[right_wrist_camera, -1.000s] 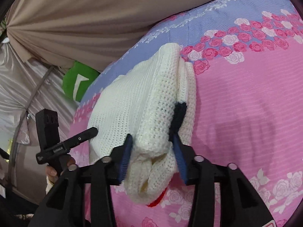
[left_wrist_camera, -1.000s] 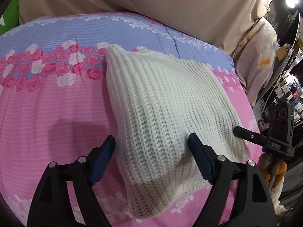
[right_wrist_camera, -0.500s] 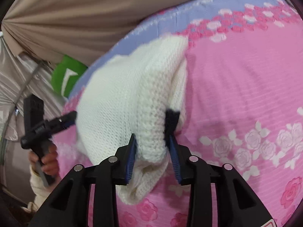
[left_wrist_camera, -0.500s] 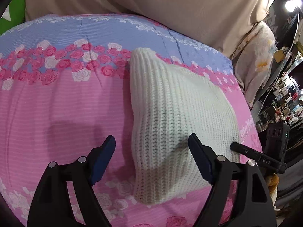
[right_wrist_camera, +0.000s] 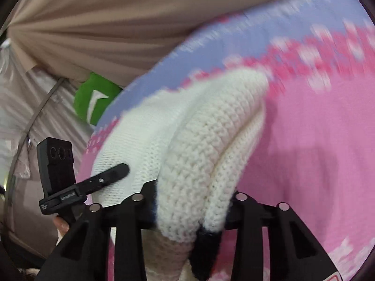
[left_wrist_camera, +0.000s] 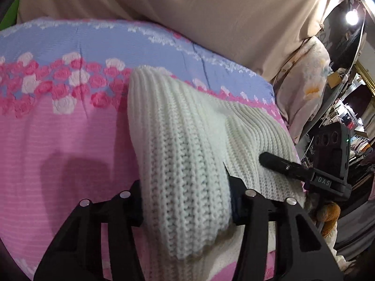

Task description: Fold small clothes

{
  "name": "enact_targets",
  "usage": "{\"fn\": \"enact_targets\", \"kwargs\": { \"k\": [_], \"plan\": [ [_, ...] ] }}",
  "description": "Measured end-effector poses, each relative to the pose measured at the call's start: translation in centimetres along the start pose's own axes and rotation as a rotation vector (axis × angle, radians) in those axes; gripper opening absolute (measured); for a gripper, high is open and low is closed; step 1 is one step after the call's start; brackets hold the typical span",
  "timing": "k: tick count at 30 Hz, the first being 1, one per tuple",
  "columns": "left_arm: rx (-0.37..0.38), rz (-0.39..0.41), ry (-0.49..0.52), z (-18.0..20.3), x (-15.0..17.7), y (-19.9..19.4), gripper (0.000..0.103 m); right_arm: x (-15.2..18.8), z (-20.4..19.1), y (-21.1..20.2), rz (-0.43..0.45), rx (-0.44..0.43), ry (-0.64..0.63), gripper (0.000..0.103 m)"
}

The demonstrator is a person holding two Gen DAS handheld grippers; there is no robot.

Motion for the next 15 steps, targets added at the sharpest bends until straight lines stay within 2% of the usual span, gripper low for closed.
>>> {"fn": "enact_targets", "kwargs": {
  "k": [3,5,7,9,11,12,13,14,15],
  "plan": [
    [-0.012,0.110,0.067,1.7,-2.3,-4.6,0.047,-3.7,-4.0,-2.9,0.113,-0.084,-0.092,0.033],
    [-0.040,0.166,0.095,1.8,-3.5,-7.1,0.050,-5.4,-5.4,-2.3,0.135,-0.119,-0.114,0.032],
    [-0.127,0.193,0.087,0.0,-4.3,-8.5,0.056,-6.1,-5.7,1.6,0.069,-0.132,-0.119,0.036],
    [-0.261,0.141,0.052,-4.2,-4.0,-7.2,0.061,-6.0,-4.8,7.5,-0.011,-0.104,-0.075,0.044],
    [-0.377,0.075,-0.009,-9.0,-2.9,-5.3,0.063,-5.0,-2.9,13.5,-0.106,0.020,-0.031,0.044],
    [-0.378,0.108,-0.054,-11.0,-2.1,-5.3,0.065,-4.6,-2.1,14.6,-0.119,-0.003,0.026,0.050],
    [-0.294,0.178,-0.101,-11.3,-1.8,-6.4,0.065,-4.5,-2.0,14.2,-0.111,-0.042,0.070,0.054],
    [-0.249,0.192,-0.144,-11.2,-1.6,-7.5,0.065,-4.5,-2.0,13.2,-0.099,-0.064,0.088,0.056],
    [-0.258,0.216,-0.154,-10.9,-1.4,-9.0,0.065,-4.4,-2.1,11.7,-0.070,-0.064,0.083,0.057]
  ]
}}
Point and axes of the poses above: each gripper's, at about its wrist camera, not at the fingertips, and y roughly the way its jaws point, z to its right, x to its underside, the point moved 7 cm from there along y, roughly the way its jaws point, and after that the axes turned 15 degrees about x, right-handed, at the moved point
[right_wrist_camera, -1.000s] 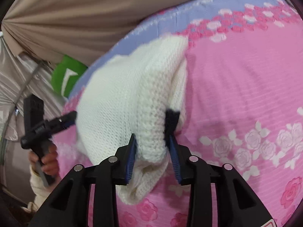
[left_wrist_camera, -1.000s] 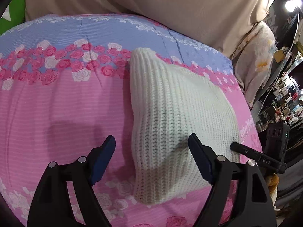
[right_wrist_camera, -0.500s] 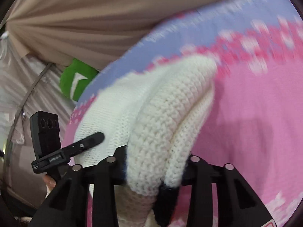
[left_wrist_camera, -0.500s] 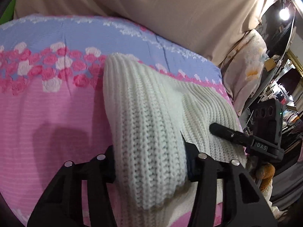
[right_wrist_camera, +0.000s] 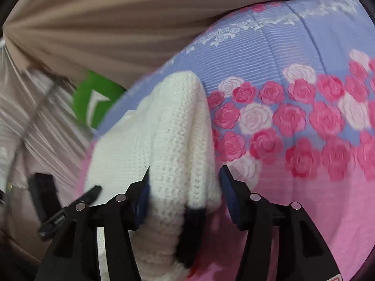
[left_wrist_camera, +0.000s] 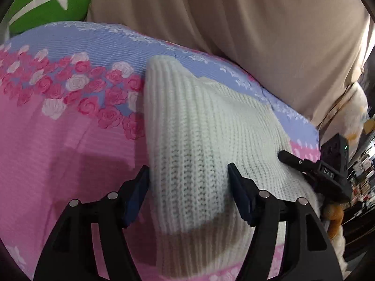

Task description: Fold small clothes

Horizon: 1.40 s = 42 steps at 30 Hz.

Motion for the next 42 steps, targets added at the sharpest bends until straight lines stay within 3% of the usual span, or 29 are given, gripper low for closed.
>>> {"fn": "enact_targets", "kwargs": {
  "k": [4,7,9,14,16,18,20,22,24,26,29,30,31,32,33,35,39,42],
  "plan": [
    [-0.074,0.100,0.088,1.8,-0.3,-4.4,0.068,0.5,-1.6,-3.4,0.047,-0.020,-0.055,0.063],
    [-0.047,0.089,0.081,2.9,0.4,-3.6,0.069,0.1,-3.3,-0.9,0.029,0.078,-0.177,0.063],
    [-0.029,0.062,0.066,3.1,1.1,-2.7,0.069,0.0,-4.4,0.8,0.018,0.161,-0.277,0.015],
    [-0.061,0.068,0.095,3.9,2.1,-3.2,0.069,-2.6,-10.0,-5.2,0.230,-0.010,-0.393,0.014],
    [-0.097,0.058,0.083,3.0,2.1,-2.7,0.069,-3.5,-7.7,-2.1,0.168,0.067,-0.361,0.014],
    [-0.099,0.035,0.043,1.8,2.2,-1.9,0.069,-3.0,-3.4,2.9,0.034,0.236,-0.323,0.014],
    [-0.068,0.017,0.003,1.1,2.2,-1.4,0.071,-2.4,-1.2,2.6,0.024,0.141,-0.181,0.021],
    [-0.044,0.010,-0.018,0.8,2.1,-1.4,0.083,-2.3,-0.8,0.7,0.051,0.115,-0.133,0.031],
    [-0.025,0.009,-0.034,0.5,1.6,-1.2,0.089,-2.2,0.0,-1.1,0.085,0.142,-0.090,0.068],
    [-0.006,0.004,-0.037,0.1,1.0,-0.5,0.092,-1.8,0.8,-0.5,0.043,0.138,-0.061,0.075],
    [0.040,-0.047,-0.071,-0.9,0.4,2.0,0.093,-0.9,0.9,3.2,-0.100,0.078,-0.051,0.077],
    [0.089,-0.076,-0.092,-1.2,0.4,3.1,0.094,-1.1,0.5,3.9,-0.086,0.037,-0.046,0.081],
    [0.120,-0.090,-0.117,-1.5,0.3,4.0,0.094,-1.3,-0.2,4.3,-0.088,0.021,-0.068,0.075],
    [0.131,-0.067,-0.088,-1.3,-0.1,4.2,0.074,-1.1,-1.1,5.0,-0.130,-0.013,-0.083,0.047],
    [0.155,-0.072,-0.053,-0.6,-0.6,4.4,0.060,-1.5,-2.1,4.6,-0.113,-0.022,-0.090,0.039],
    [0.133,-0.056,0.006,0.6,-1.8,3.9,0.049,-2.6,-4.5,2.0,-0.002,-0.008,-0.181,0.030],
    [0.109,-0.004,0.157,3.3,-4.0,3.0,0.048,-4.1,-5.6,-1.5,0.125,-0.027,-0.192,0.028],
    [0.020,-0.047,0.167,1.7,-4.0,6.0,0.052,-4.1,-2.0,3.6,0.039,0.154,-0.189,0.034]
  ]
}}
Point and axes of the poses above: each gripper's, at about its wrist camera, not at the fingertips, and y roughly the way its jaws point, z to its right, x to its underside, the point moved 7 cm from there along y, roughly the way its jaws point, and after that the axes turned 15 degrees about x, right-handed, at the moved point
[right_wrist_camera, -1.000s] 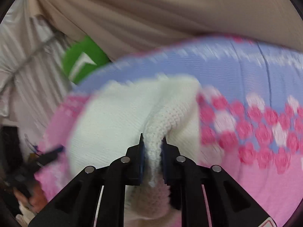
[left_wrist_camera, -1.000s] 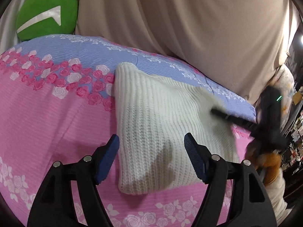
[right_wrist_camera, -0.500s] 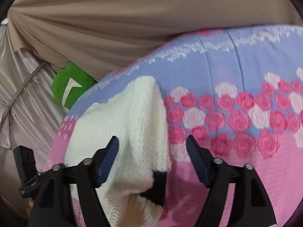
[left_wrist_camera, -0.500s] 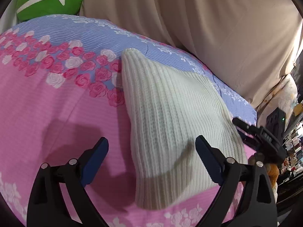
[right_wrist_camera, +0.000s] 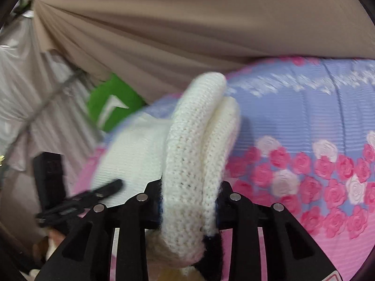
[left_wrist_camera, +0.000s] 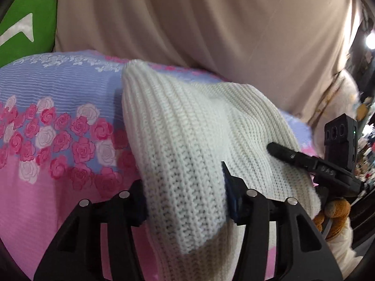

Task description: Fold small clothes

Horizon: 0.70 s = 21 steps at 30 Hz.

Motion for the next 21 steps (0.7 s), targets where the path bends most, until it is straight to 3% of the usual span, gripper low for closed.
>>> {"fn": "enact_targets", "kwargs": {
  "k": [1,2,3,5,7,9,11,13,14,16,17,19,21],
  "plan": [
    [-0.047,-0.026,-0.005,-1.1,0.5,1.4,0.060,0.5,1.1,1.7,-0.034,0.015,0.029,0.044],
    [-0.052,0.002,-0.019,-1.7,0.6,1.4,0.066,0.5,1.8,1.7,-0.028,-0.020,0.091,0.052],
    [-0.043,0.022,-0.050,-1.9,0.6,0.8,0.067,0.6,2.3,0.8,-0.036,-0.053,0.143,0.051],
    [-0.083,0.040,-0.076,-1.3,0.6,-1.2,0.066,0.3,2.7,-2.6,0.042,-0.015,0.150,0.048],
    [-0.181,0.089,-0.025,0.2,0.5,-4.5,0.065,0.7,1.8,-6.6,0.118,0.019,0.085,0.042],
    [-0.264,0.133,0.041,2.5,0.9,-7.3,0.065,2.2,-0.5,-9.8,0.161,0.013,-0.031,0.025],
    [-0.257,0.129,0.095,4.8,1.8,-8.0,0.065,4.2,-2.9,-10.8,0.164,0.027,-0.152,0.021],
    [-0.238,0.074,0.119,5.9,3.3,-7.0,0.065,6.4,-4.0,-9.1,0.112,0.071,-0.248,0.014],
    [-0.249,0.041,0.124,5.9,4.0,-5.9,0.066,6.8,-3.7,-7.9,0.095,0.115,-0.266,0.000],
    [-0.338,-0.020,0.113,3.8,5.2,-3.6,0.064,7.1,-0.9,-4.7,0.072,0.278,-0.255,0.000],
    [-0.380,-0.051,0.091,2.3,5.9,-2.5,0.064,7.2,0.5,-3.8,0.061,0.270,-0.212,0.000],
    [-0.335,-0.049,0.005,0.8,6.5,-1.8,0.065,7.1,1.8,-4.0,0.032,0.188,-0.120,0.000],
    [-0.325,-0.022,-0.024,0.7,6.5,-2.2,0.065,7.3,1.2,-5.3,0.049,0.192,-0.136,0.000]
  ]
}}
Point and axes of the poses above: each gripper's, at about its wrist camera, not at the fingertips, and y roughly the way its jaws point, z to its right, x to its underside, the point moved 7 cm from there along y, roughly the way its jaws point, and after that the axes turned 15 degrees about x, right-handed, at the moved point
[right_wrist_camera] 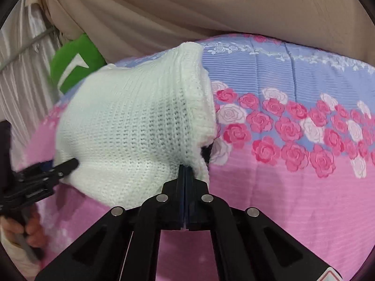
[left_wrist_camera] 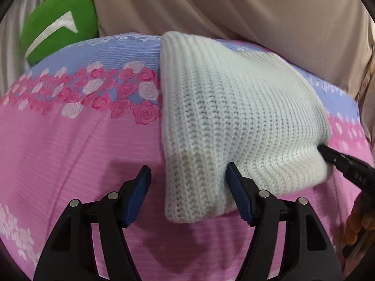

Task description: Fold small clothes

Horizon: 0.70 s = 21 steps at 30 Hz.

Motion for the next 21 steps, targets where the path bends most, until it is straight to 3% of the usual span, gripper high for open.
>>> {"fn": "enact_targets", "kwargs": {
  "k": [4,8,11,15,21],
  "plan": [
    [-0.036,0.016,0.000,1.1,0.3,-1.2,0.067,1.5,-1.0,-3.1,0.045,0.000,0.007,0.008],
    [-0.086,0.024,0.024,3.3,2.0,-2.2,0.090,3.8,-1.9,-4.7,0.083,0.040,0.032,0.035],
    [-0.089,0.020,0.020,4.6,3.7,-2.7,0.092,5.1,-2.3,-4.4,0.057,0.075,0.052,0.051],
    [-0.119,-0.011,0.020,5.0,5.6,-1.6,0.092,7.7,-2.3,-4.0,-0.001,0.122,0.065,0.053],
    [-0.154,-0.005,0.037,5.8,7.2,-1.6,0.092,9.0,-3.0,-4.8,0.017,0.152,0.040,0.058]
  ]
}}
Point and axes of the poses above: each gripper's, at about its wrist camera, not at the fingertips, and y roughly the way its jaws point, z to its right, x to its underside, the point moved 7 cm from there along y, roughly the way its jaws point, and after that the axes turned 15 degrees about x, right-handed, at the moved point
